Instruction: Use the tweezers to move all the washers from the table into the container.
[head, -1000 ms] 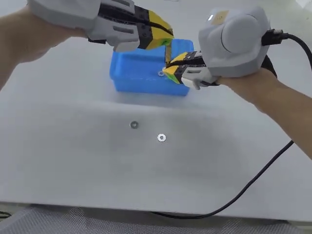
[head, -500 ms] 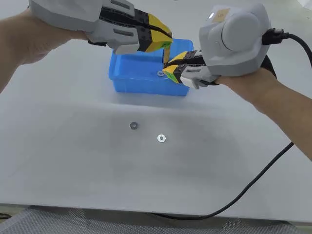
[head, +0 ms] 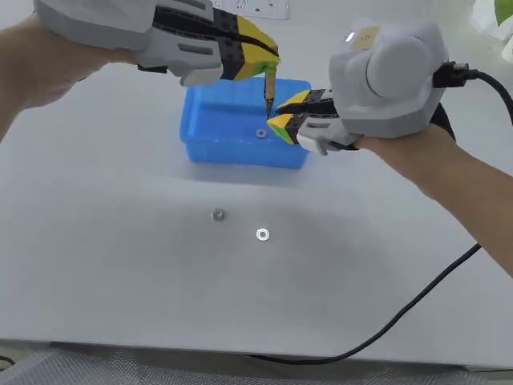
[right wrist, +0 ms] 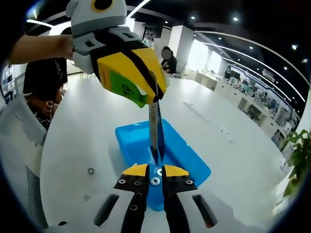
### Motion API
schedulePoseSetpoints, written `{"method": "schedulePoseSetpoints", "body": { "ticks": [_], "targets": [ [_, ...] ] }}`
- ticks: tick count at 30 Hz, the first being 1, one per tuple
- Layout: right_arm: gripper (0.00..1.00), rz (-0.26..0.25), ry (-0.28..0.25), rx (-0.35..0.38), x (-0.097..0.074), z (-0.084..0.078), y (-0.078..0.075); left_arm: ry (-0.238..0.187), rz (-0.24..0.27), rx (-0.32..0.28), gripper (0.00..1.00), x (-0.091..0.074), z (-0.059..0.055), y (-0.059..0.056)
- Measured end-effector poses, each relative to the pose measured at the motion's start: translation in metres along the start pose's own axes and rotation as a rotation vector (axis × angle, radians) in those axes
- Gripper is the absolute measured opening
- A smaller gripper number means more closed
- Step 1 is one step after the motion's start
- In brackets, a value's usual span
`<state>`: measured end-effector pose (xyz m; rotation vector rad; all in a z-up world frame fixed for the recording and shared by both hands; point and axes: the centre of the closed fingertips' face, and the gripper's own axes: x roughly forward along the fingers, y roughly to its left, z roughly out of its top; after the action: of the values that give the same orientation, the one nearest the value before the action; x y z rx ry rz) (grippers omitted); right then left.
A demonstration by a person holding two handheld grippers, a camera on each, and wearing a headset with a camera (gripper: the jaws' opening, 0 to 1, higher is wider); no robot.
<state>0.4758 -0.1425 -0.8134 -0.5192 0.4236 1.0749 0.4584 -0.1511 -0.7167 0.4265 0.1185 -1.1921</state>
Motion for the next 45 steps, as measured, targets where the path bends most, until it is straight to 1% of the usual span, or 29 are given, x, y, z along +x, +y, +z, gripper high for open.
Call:
{"method": "schedulePoseSetpoints", "body": {
  "ticks": [2,4,7,10,12,15,22,27,30,32,35,37,42,45],
  "targets": [
    [0.11,0.008,-0.016,-0.006,-0.006,0.005,0.005,-0.011,-0.006,0.005,0.04,-0.004,0.005,-0.006],
    [0.12,-0.002,-0.019,-0.026,-0.012,0.007,0.007,-0.019,-0.021,0.013,0.04,-0.008,0.01,-0.014],
    [0.13,0.007,-0.03,-0.026,-0.018,0.009,0.014,-0.025,-0.036,0.016,0.04,-0.012,0.013,-0.026],
    [0.13,0.02,-0.027,-0.053,-0.023,0.008,0.024,-0.028,-0.044,0.014,0.04,-0.014,0.014,-0.037],
    [0.13,0.047,-0.039,-0.053,-0.026,0.009,0.032,-0.032,-0.049,0.008,0.04,-0.015,0.014,-0.042],
    [0.13,0.059,-0.034,-0.079,-0.03,0.009,0.043,-0.034,-0.052,0.002,0.04,-0.017,0.016,-0.05],
    [0.13,0.075,-0.033,-0.075,-0.034,0.006,0.055,-0.041,-0.065,-0.008,0.04,-0.021,0.017,-0.061],
    [0.13,0.097,-0.023,-0.067,-0.037,-0.002,0.067,-0.048,-0.074,-0.031,0.04,-0.022,0.014,-0.073],
    [0.13,0.114,-0.016,-0.067,-0.038,-0.007,0.075,-0.043,-0.083,-0.048,0.04,-0.022,0.008,-0.082],
    [0.13,0.126,-0.008,-0.068,-0.038,-0.011,0.081,-0.039,-0.086,-0.056,0.04,-0.022,0.005,-0.086],
    [0.13,0.141,0.001,-0.069,-0.038,-0.017,0.089,-0.049,-0.089,-0.077,0.04,-0.023,0.004,-0.093],
    [0.13,0.15,0.001,-0.062,-0.039,-0.019,0.092,-0.054,-0.091,-0.084,0.04,-0.023,0.002,-0.097],
    [0.13,0.161,0.013,-0.053,-0.04,-0.029,0.102,-0.058,-0.1,-0.12,0.04,-0.021,-0.006,-0.107],
    [0.13,0.167,0.02,-0.039,-0.041,-0.035,0.105,-0.053,-0.111,-0.131,0.04,-0.02,-0.009,-0.112]
  ]
}}
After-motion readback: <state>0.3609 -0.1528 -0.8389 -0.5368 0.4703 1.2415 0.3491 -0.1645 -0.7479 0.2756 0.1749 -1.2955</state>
